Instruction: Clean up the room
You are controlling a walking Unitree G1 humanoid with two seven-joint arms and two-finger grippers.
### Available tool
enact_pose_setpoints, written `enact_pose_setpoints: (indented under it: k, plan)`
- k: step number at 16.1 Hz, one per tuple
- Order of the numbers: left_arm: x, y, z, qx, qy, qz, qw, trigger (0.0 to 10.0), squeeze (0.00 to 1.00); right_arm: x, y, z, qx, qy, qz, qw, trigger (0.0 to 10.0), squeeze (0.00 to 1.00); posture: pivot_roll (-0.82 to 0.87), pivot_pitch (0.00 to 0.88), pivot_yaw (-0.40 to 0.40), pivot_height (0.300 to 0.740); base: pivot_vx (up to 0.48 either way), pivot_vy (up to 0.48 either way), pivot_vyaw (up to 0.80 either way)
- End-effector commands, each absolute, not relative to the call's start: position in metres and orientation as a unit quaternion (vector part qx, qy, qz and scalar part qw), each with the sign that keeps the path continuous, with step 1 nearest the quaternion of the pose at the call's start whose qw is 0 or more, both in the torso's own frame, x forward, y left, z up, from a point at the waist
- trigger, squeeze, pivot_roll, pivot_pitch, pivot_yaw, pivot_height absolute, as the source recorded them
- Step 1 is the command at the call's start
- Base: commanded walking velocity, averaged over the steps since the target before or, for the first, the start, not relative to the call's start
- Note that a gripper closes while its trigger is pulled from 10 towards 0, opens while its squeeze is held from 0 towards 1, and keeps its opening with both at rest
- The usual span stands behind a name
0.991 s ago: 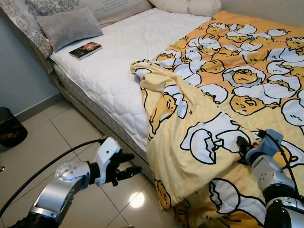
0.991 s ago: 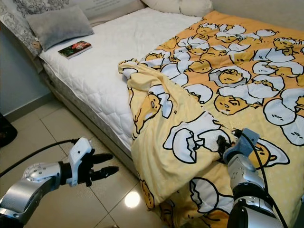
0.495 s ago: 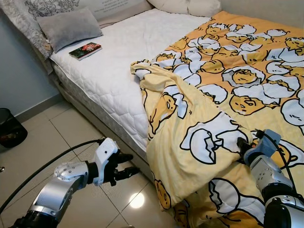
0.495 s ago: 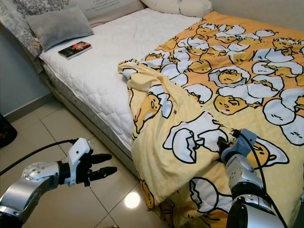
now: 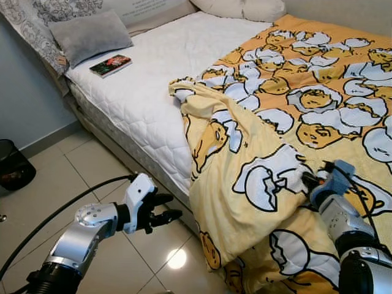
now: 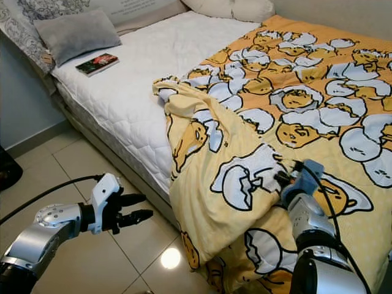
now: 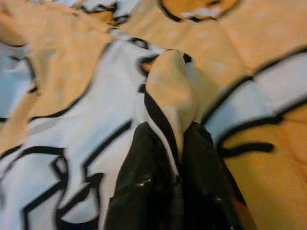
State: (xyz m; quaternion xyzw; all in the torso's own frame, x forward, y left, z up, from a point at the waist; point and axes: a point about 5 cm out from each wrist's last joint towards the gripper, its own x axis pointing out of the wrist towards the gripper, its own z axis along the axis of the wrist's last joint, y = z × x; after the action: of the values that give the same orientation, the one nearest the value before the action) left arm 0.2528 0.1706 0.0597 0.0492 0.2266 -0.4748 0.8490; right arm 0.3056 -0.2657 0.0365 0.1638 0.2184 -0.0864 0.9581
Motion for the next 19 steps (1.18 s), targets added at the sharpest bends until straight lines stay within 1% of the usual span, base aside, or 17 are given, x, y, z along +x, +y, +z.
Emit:
enact_pose_setpoints:
  k: [1,2,3,4,5,6,7,8,10,11,12,13,14,15,16,17,19]
  plan:
    - [0.255,0.184,0.063,0.066,0.224,-0.458,0.858,10.0,0.0,0.324,-0.245,0.056,0.142,0.196,-0.006,0.97,0.0,0.0,-0.07,0.0,0.081,0.74,0.0,0.0,0.0]
    - [0.251,0.19,0.062,0.069,0.226,-0.447,0.863,10.0,0.0,0.331,-0.228,0.065,0.12,0.192,0.063,0.972,0.0,0.0,-0.07,0.0,0.083,0.74,0.0,0.0,0.0]
    - [0.249,0.192,0.061,0.07,0.227,-0.442,0.865,10.0,0.0,0.334,-0.215,0.07,0.111,0.189,0.109,0.97,0.0,0.0,-0.07,0.0,0.085,0.74,0.0,0.0,0.0]
    - [0.247,0.199,0.058,0.074,0.23,-0.431,0.869,10.0,0.0,0.336,-0.185,0.085,0.088,0.18,0.217,0.956,0.0,0.0,-0.07,0.0,0.085,0.74,0.0,0.0,0.0]
    - [0.247,0.206,0.057,0.08,0.232,-0.418,0.875,10.0,0.0,0.333,-0.157,0.1,0.062,0.168,0.31,0.934,0.0,0.0,-0.06,0.0,0.083,0.74,0.0,0.0,0.0]
    - [0.247,0.216,0.061,0.087,0.233,-0.399,0.883,10.0,0.0,0.328,-0.13,0.119,0.056,0.146,0.389,0.908,0.0,0.0,-0.06,0.0,0.081,0.74,0.0,0.0,0.0]
    - [0.247,0.223,0.064,0.093,0.232,-0.387,0.888,10.0,0.0,0.324,-0.116,0.132,0.066,0.129,0.429,0.892,0.0,0.0,-0.05,0.0,0.079,0.74,0.0,0.0,0.0]
    - [0.245,0.239,0.071,0.106,0.238,-0.355,0.898,10.0,0.0,0.314,-0.092,0.16,0.096,0.094,0.502,0.854,0.0,0.0,-0.05,0.0,0.076,0.74,0.0,0.0,0.0]
    - [0.243,0.27,0.083,0.132,0.241,-0.293,0.916,10.0,0.0,0.293,-0.069,0.201,0.143,0.028,0.599,0.788,0.0,0.0,-0.04,0.0,0.071,0.74,0.0,0.0,0.0]
    - [0.242,0.277,0.09,0.137,0.235,-0.278,0.921,10.0,0.0,0.284,-0.066,0.213,0.163,0.011,0.627,0.762,0.0,0.0,-0.04,0.0,0.071,0.74,0.0,0.0,0.0]
    - [0.239,0.278,0.096,0.14,0.233,-0.278,0.921,10.0,0.0,0.279,-0.066,0.217,0.183,0.005,0.639,0.748,0.0,0.0,-0.04,0.0,0.071,0.74,0.0,0.0,0.0]
    - [0.238,0.277,0.098,0.14,0.233,-0.28,0.921,10.0,0.0,0.28,-0.066,0.215,0.179,0.008,0.634,0.752,0.0,0.0,-0.04,0.0,0.071,0.74,0.0,0.0,0.0]
    - [0.236,0.271,0.101,0.139,0.234,-0.29,0.918,10.0,0.0,0.286,-0.069,0.201,0.147,0.034,0.6,0.785,10.0,0.0,-0.04,0.0,0.072,0.74,0.0,0.0,0.0]
    - [0.235,0.267,0.103,0.138,0.235,-0.295,0.916,10.0,0.0,0.287,-0.07,0.194,0.138,0.052,0.587,0.796,10.0,0.0,-0.04,0.0,0.073,0.74,0.0,0.0,0.0]
    - [0.234,0.26,0.104,0.135,0.235,-0.303,0.914,10.0,0.0,0.286,-0.071,0.189,0.138,0.075,0.579,0.8,10.0,0.18,-0.04,0.0,0.076,0.74,0.0,0.0,0.0]
    - [0.234,0.254,0.107,0.131,0.234,-0.311,0.912,10.0,0.0,0.283,-0.072,0.188,0.146,0.088,0.579,0.797,10.0,1.0,-0.05,0.0,0.08,0.74,0.0,0.0,0.0]
    - [0.236,0.248,0.111,0.125,0.234,-0.323,0.909,10.0,0.0,0.281,-0.072,0.186,0.152,0.097,0.578,0.796,10.0,1.0,-0.05,0.0,0.084,0.74,0.0,0.0,0.0]
